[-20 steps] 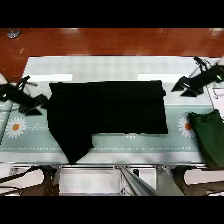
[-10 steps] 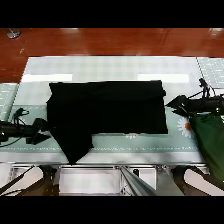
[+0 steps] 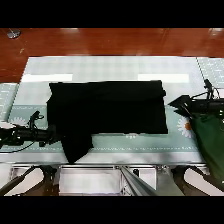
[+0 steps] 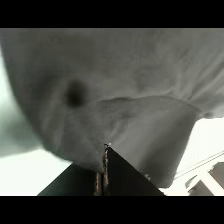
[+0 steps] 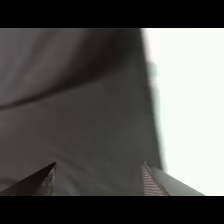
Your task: Fold the shirts.
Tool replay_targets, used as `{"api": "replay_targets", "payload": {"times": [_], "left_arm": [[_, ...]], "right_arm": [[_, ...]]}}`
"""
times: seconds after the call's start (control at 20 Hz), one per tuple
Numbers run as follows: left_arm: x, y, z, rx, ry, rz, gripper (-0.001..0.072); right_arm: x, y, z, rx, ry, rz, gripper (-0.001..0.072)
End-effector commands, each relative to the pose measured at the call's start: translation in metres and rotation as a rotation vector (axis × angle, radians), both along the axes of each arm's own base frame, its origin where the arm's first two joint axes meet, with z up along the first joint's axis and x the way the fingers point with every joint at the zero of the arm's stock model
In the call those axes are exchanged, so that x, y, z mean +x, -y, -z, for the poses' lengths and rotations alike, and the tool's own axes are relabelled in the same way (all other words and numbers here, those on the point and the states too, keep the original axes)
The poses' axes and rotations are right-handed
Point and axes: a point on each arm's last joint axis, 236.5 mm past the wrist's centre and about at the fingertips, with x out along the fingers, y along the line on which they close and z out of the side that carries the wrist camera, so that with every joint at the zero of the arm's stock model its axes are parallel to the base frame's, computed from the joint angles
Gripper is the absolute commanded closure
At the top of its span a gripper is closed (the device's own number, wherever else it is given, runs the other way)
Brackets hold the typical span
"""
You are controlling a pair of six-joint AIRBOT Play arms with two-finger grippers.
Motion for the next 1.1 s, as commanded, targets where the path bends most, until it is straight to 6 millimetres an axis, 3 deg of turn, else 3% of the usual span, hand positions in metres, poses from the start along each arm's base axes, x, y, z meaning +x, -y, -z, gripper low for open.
{"api": "replay_targets", "payload": {"times": [0.0,0.1,0.25,0.4,0.6,0.65,0.75,0.8,0.9,1.05], "left_arm": [[0.01,0.016,-0.013,-0.07,0.063,0.014,0.0684],[0.015,0.019,-0.016,-0.087,0.087,0.005,0.0684],[0.015,0.019,-0.016,-0.088,0.087,0.005,0.0684],[0.015,0.019,-0.016,-0.088,0.086,0.005,0.0684],[0.016,0.018,-0.016,-0.083,0.089,0.001,0.0684],[0.016,0.018,-0.015,-0.082,0.089,0.0,0.0684],[0.017,0.018,-0.016,-0.084,0.091,-0.002,0.0684],[0.018,0.018,-0.017,-0.085,0.095,-0.005,0.0684],[0.029,0.014,-0.027,-0.082,0.126,0.006,0.0684],[0.071,-0.003,-0.061,-0.062,0.246,-0.002,0.0684]], "right_arm": [[-0.06,0.028,0.033,-0.108,-0.245,-0.027,0.0097],[-0.091,0.009,0.049,-0.08,-0.346,-0.08,0.0097],[-0.105,-0.018,0.065,-0.074,-0.373,-0.157,0.0096],[-0.094,-0.04,0.074,-0.06,-0.358,-0.189,0.0097],[-0.063,-0.056,0.077,0.021,-0.299,-0.084,0.0098],[-0.057,-0.06,0.075,0.04,-0.277,-0.074,0.0157],[-0.054,-0.063,0.069,0.05,-0.241,-0.115,0.0617],[-0.052,-0.064,0.064,0.048,-0.218,-0.154,0.0684],[-0.043,-0.058,0.051,0.024,-0.192,-0.203,0.0684],[-0.007,-0.043,0.019,-0.038,-0.099,-0.221,0.0684]]}}
